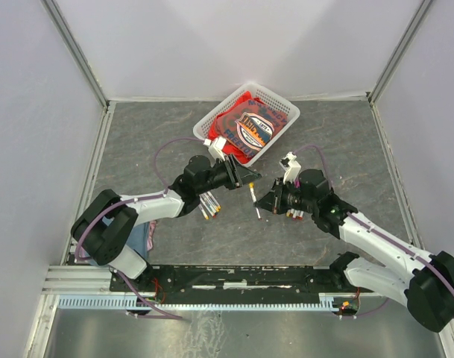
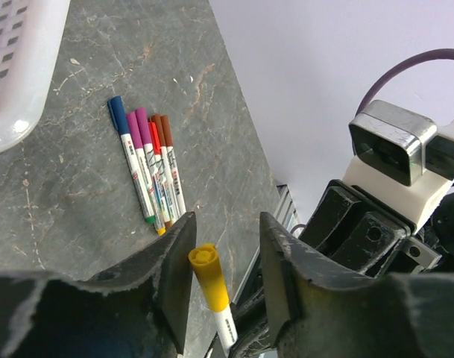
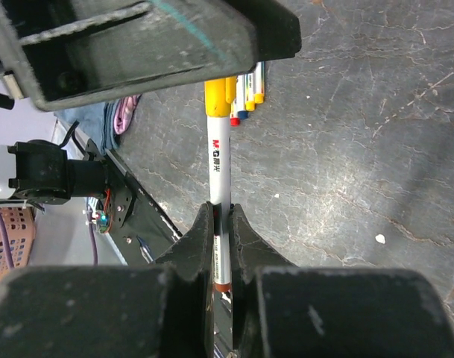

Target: Open the pen caps

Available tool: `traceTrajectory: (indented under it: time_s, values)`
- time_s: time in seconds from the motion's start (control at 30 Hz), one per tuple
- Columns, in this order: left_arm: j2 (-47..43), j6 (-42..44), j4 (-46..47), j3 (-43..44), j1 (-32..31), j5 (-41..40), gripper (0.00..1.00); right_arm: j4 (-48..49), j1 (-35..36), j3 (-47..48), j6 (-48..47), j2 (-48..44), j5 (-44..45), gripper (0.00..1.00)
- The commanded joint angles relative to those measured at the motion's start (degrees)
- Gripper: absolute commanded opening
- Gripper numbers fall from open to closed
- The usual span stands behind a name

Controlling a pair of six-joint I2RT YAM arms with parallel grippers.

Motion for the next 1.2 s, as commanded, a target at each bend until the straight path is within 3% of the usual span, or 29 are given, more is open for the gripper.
traceTrajectory:
  time_s: [0.0, 0.4, 0.5, 0.6, 0.73, 0.87, 0.93, 1.17]
  values:
    - [-0.2, -2.2, 4.7, -0.6, 0.7, 2.5, 0.43, 3.6, 0.3, 0.6, 0.0, -0.2, 0.8, 0.01]
    - [0.1, -3.0, 6.7, -2.1, 0.8, 3.7, 0.37, 3.6, 0.3, 1.0, -0.1, -0.6, 1.6, 0.01]
    - [0.2, -3.2, 7.2, -2.1, 0.8, 3.8, 0.27, 4.0, 0.3, 1.0, 0.1, -0.4, 1.5, 0.01]
    - [0.6, -3.4, 7.8, -2.1, 0.8, 4.4, 0.07, 4.0, 0.3, 1.0, 0.2, -0.3, 1.5, 0.01]
    - [0.5, -4.1, 9.2, -2.6, 0.7, 4.7, 0.03, 4.2, 0.3, 0.9, 0.2, -0.6, 2.1, 0.01]
    - [0.5, -4.6, 10.1, -2.7, 0.8, 5.2, 0.03, 4.4, 0.3, 1.7, -0.3, 0.0, 2.4, 0.23]
    - [0.5, -5.0, 10.7, -2.7, 0.8, 5.7, 0.03, 4.5, 0.3, 2.4, -0.7, 0.7, 2.4, 0.3]
    - [0.5, -5.9, 11.9, -3.1, 0.8, 6.1, 0.03, 6.8, 0.3, 3.5, -0.4, 3.4, 1.6, 0.35]
